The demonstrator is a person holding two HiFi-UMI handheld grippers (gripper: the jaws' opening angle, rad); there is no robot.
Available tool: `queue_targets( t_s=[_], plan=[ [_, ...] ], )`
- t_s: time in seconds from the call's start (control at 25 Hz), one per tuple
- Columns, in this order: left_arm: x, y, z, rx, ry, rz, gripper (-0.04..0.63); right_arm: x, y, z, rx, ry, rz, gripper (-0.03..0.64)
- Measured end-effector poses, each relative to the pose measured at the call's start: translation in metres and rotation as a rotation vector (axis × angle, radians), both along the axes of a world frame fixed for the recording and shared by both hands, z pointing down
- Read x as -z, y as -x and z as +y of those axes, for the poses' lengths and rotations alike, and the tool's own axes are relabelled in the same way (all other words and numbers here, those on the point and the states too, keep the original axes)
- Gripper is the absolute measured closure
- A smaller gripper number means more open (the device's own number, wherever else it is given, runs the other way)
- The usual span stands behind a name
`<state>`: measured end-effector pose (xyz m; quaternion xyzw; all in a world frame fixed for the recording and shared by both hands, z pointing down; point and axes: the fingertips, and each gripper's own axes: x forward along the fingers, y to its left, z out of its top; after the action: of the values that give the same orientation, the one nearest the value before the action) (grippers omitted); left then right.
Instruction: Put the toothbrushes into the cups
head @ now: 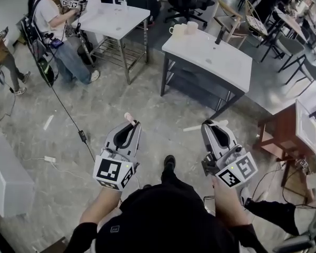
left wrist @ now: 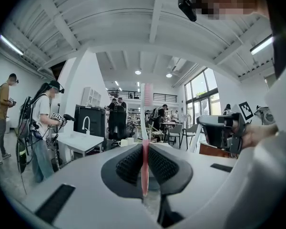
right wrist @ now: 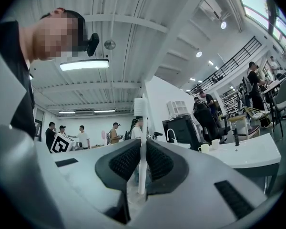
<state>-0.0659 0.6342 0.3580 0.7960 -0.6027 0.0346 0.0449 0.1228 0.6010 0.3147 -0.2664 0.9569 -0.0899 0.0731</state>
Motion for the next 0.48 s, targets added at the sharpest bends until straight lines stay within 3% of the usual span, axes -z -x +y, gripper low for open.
queue_targets(
  t_s=[0.48],
  plan=[
    [0.017, -0.040, -0.157, 0.019, 0.019, -0.006, 0.557, 0.009, -0.044, -0.155, 0.031, 0.016, -0.030, 0.563]
  ],
)
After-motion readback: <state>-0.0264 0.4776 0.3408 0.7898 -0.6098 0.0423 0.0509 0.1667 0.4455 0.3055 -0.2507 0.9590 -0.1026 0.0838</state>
